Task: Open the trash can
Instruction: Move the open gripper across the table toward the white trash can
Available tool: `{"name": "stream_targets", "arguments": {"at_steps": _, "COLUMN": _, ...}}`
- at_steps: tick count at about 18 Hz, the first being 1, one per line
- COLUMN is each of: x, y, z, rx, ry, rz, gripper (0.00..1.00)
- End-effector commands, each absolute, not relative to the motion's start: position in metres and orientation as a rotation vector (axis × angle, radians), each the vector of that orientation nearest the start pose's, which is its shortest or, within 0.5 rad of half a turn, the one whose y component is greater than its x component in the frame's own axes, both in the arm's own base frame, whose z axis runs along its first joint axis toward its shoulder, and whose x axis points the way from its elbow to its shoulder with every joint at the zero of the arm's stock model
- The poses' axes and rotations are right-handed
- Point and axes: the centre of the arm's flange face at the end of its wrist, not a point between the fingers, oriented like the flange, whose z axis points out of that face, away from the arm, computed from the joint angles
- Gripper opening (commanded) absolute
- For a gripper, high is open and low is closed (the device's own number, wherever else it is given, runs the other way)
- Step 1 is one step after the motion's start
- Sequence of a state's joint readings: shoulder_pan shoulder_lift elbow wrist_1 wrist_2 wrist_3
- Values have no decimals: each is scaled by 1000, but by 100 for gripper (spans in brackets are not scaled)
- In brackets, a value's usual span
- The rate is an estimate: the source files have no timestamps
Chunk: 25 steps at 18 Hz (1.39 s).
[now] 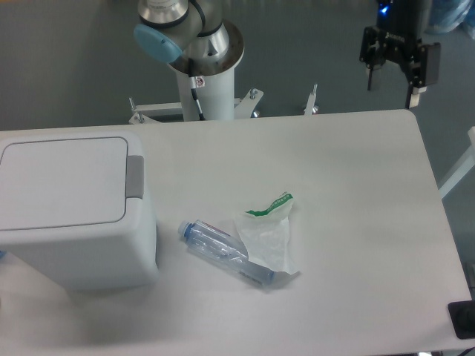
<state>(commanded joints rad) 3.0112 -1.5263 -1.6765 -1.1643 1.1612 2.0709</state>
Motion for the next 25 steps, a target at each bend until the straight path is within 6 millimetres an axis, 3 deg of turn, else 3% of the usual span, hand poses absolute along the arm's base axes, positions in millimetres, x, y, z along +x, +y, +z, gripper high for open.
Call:
{"name": "stream_targets", "arguments": {"at_steps": 5, "x": -462, "y": 237, "z": 515, "rx": -2587, "ry": 904, "rz": 574, "gripper": 100}}
{"name": "stream_targets", "arguments": {"at_steps": 11, "x": -436, "y": 271, "z": 522, "rx": -2614, "ry": 634, "rz": 491, "gripper": 100}}
{"name": "stream_targets", "arguments": {"at_steps": 14, "x": -418, "y": 293, "z": 526, "rx": -2608, "ry": 573, "rz": 451, "gripper": 100}}
{"name": "stream_targets", "arguments": {"at_steps": 25, "x": -326, "y": 388, "z": 540, "rx": -2554, "ry": -25, "rz": 199, "gripper": 100}}
